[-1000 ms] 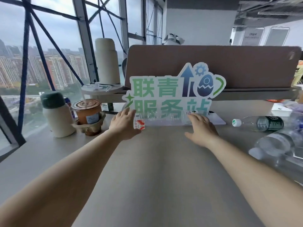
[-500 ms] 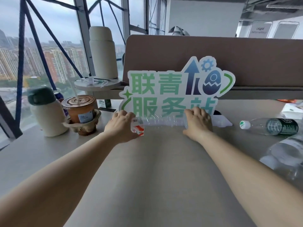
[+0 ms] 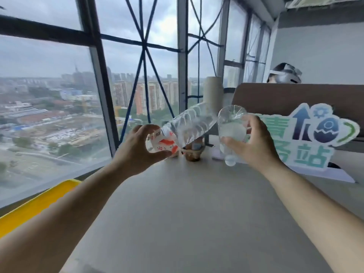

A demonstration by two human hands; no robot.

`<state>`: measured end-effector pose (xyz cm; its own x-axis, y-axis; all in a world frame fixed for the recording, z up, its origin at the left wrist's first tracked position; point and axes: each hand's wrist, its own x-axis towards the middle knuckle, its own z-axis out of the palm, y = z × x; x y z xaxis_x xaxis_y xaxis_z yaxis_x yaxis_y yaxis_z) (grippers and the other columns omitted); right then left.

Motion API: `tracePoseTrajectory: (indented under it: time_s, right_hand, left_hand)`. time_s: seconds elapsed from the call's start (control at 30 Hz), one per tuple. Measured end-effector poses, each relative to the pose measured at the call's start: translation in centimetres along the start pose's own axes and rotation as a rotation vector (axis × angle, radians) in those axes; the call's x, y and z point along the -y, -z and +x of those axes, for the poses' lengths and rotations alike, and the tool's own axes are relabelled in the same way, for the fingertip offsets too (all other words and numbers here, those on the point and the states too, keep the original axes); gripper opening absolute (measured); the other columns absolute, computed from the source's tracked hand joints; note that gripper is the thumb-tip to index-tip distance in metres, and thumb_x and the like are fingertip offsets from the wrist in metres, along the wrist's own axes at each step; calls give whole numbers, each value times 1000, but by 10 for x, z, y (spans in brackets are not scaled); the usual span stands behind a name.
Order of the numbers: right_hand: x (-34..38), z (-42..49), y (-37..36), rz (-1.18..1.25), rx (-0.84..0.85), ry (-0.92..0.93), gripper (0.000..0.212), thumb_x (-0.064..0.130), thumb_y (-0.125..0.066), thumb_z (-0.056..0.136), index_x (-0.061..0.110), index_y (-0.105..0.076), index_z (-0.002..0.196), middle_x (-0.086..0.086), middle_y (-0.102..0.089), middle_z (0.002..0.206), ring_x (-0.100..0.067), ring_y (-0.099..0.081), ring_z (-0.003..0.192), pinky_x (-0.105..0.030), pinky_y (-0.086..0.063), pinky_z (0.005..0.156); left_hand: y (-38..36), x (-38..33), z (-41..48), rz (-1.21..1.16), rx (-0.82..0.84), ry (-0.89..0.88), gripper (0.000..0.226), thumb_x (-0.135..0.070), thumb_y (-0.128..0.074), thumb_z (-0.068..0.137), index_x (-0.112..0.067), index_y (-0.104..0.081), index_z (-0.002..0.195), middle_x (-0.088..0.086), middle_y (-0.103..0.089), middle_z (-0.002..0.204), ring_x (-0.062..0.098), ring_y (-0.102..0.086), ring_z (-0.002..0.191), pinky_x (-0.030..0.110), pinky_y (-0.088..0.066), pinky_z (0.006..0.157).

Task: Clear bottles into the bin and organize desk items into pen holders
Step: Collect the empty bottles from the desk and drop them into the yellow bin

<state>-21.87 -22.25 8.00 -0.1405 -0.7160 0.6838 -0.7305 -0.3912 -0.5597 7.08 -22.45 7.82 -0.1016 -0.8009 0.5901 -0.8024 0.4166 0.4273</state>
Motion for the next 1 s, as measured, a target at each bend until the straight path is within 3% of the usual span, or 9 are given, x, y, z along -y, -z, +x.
tracePoseTrajectory:
  time_s: [0.13, 0.27, 0.37, 0.57, 0.83, 0.9, 0.93, 1.0]
  right_hand:
    - [117, -13, -66, 359, 123, 100, 58, 50, -81, 66, 32, -47, 110, 5, -58, 113, -15, -59, 98, -32, -50, 79]
    - [223, -38, -133, 522, 217, 203, 60, 46, -78, 72, 21, -47, 117, 7, -55, 111, -15, -56, 97, -26, -45, 75]
    - [283, -57, -183, 586, 271, 285, 62, 49, -77, 72, 18, -46, 117, 3, -54, 115, -19, -55, 101, -26, -44, 73]
    - [361, -81, -271, 673, 330, 344, 77, 65, -66, 67, 19, -42, 124, 0, -54, 124, -18, -55, 105, -43, -53, 84]
    - [406, -71, -388, 747, 264, 285, 83, 63, -63, 69, 14, -38, 132, -6, -51, 132, -18, -52, 114, -37, -53, 91]
    - [408, -63, -426, 755, 267, 258, 84, 62, -64, 70, 17, -35, 134, -6, -49, 133, -21, -52, 116, -44, -53, 91]
    - [405, -60, -449, 714, 314, 243, 85, 61, -65, 72, 17, -31, 137, -7, -47, 136, -24, -51, 118, -47, -51, 92]
    - [388, -60, -498, 415, 572, 174, 92, 55, -67, 76, 17, -18, 144, -13, -37, 144, -33, -44, 125, -50, -44, 99]
  left_hand:
    - [104, 50, -51, 37, -149, 128, 69, -48, -80, 65, -24, -54, 124, -2, -51, 119, 16, -52, 102, 31, -46, 86]
    - [191, 109, -102, 123, -280, 218, 67, -51, -77, 67, -24, -54, 124, -3, -55, 122, 14, -53, 104, 29, -45, 84]
    - [238, 153, -134, 177, -327, 297, 69, -50, -76, 70, -23, -51, 128, 1, -56, 127, 19, -55, 109, 36, -48, 89]
    - [279, 235, -157, 151, -354, 381, 69, -46, -75, 73, -19, -48, 130, -1, -55, 129, 14, -57, 106, 24, -47, 82]
    - [293, 336, -108, 124, -362, 383, 69, -45, -74, 76, -22, -46, 135, -2, -54, 132, 12, -54, 109, 29, -47, 85]
    - [290, 372, -85, 202, -336, 460, 74, -51, -68, 79, -27, -37, 142, 2, -41, 147, 22, -43, 128, 41, -41, 100]
    - [289, 391, -77, 280, -271, 577, 79, -55, -63, 82, -29, -26, 148, 3, -25, 156, 29, -30, 138, 48, -31, 107]
    - [282, 426, -75, 426, -69, 900, 87, -52, -56, 88, -28, -2, 152, 6, 7, 161, 37, -8, 145, 53, -17, 114]
